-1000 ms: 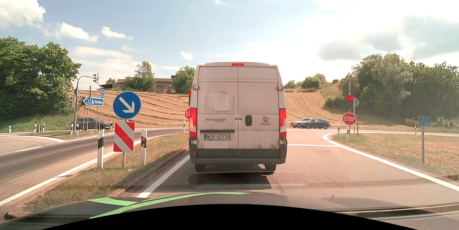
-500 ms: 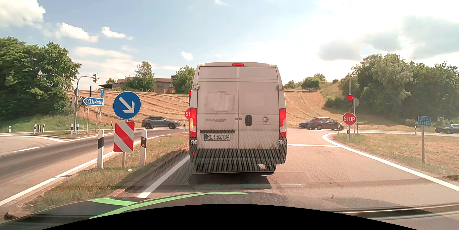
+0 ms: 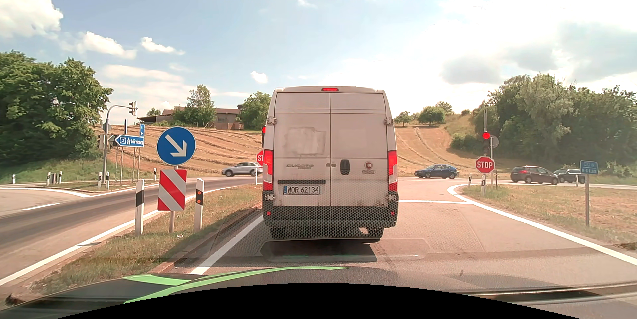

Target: Follow the waypoints while adhering to traffic rules and regulations

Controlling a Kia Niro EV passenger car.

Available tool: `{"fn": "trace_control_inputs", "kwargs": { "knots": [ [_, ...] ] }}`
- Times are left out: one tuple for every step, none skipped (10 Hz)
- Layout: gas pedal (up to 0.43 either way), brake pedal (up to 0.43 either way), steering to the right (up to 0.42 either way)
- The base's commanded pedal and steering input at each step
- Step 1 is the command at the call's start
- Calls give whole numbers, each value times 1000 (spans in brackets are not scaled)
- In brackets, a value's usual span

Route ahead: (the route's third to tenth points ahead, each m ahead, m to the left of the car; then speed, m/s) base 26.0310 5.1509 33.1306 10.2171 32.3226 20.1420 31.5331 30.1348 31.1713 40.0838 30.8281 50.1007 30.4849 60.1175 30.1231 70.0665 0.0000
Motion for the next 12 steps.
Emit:
{"fn": "trace_control_inputs", "kwargs": {
  "knots": [
    [0, 329, -2],
    [0, 329, -2],
    [0, 329, -2],
    [0, 329, -2],
    [0, 329, -2],
    [0, 329, -2],
    [0, 329, -2],
    [0, 329, -2],
    [0, 329, -2],
    [0, 329, -2],
    [0, 329, -2],
    [0, 329, -2]
  ]
}}
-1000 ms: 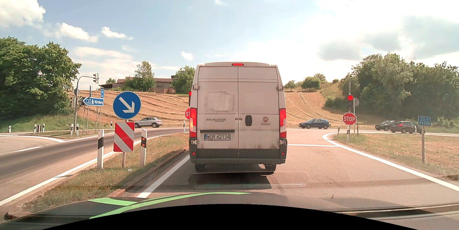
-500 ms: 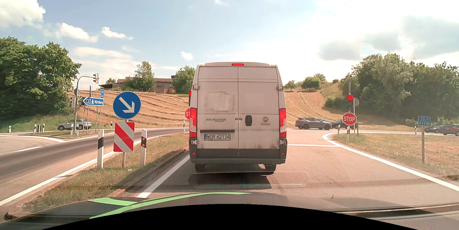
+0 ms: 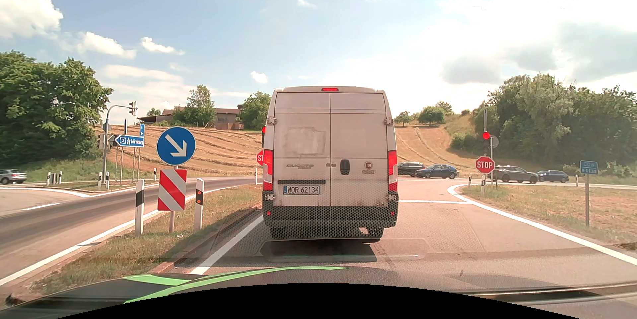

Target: Follow the waypoints while adhering to traffic rules and regulations

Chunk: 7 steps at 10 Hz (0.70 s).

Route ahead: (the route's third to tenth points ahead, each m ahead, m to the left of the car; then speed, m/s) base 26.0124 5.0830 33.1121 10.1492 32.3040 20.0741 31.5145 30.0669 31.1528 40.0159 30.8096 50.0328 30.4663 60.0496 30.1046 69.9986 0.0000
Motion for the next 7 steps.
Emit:
{"fn": "trace_control_inputs", "kwargs": {
  "knots": [
    [0, 329, -2],
    [0, 329, -2],
    [0, 329, -2],
    [0, 329, -2],
    [0, 329, -2],
    [0, 329, -2],
    [0, 329, -2]
  ]
}}
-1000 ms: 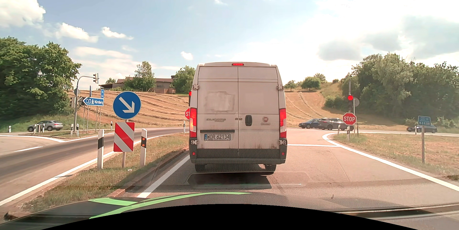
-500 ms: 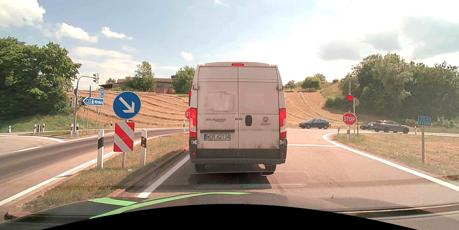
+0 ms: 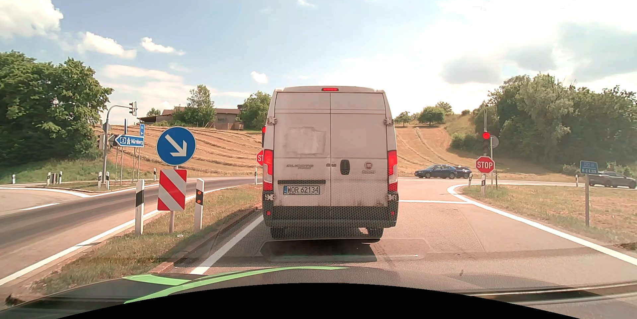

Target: Follow the waypoints while adhering to traffic rules and regulations

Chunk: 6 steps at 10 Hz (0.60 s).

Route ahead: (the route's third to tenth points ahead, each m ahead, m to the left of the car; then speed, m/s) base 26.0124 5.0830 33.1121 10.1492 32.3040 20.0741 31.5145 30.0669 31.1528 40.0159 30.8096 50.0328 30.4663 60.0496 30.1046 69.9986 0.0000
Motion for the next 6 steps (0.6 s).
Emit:
{"fn": "trace_control_inputs", "kwargs": {
  "knots": [
    [0, 329, -2],
    [0, 329, -2],
    [0, 329, -2],
    [0, 329, -2],
    [0, 329, -1],
    [0, 329, -1]
  ]
}}
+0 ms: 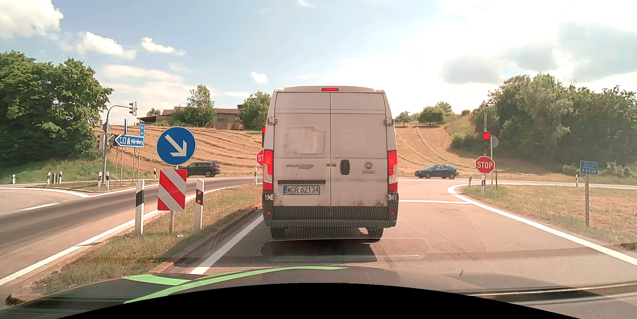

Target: Follow the waypoints while adhering to traffic rules and regulations

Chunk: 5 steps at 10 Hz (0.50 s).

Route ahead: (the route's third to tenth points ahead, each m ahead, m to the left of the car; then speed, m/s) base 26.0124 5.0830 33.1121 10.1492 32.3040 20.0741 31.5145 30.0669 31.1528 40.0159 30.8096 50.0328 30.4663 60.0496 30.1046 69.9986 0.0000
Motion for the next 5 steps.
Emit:
{"fn": "trace_control_inputs", "kwargs": {
  "knots": [
    [0, 329, -2],
    [0, 329, -2],
    [0, 329, -2],
    [0, 329, -2],
    [0, 329, -2]
  ]
}}
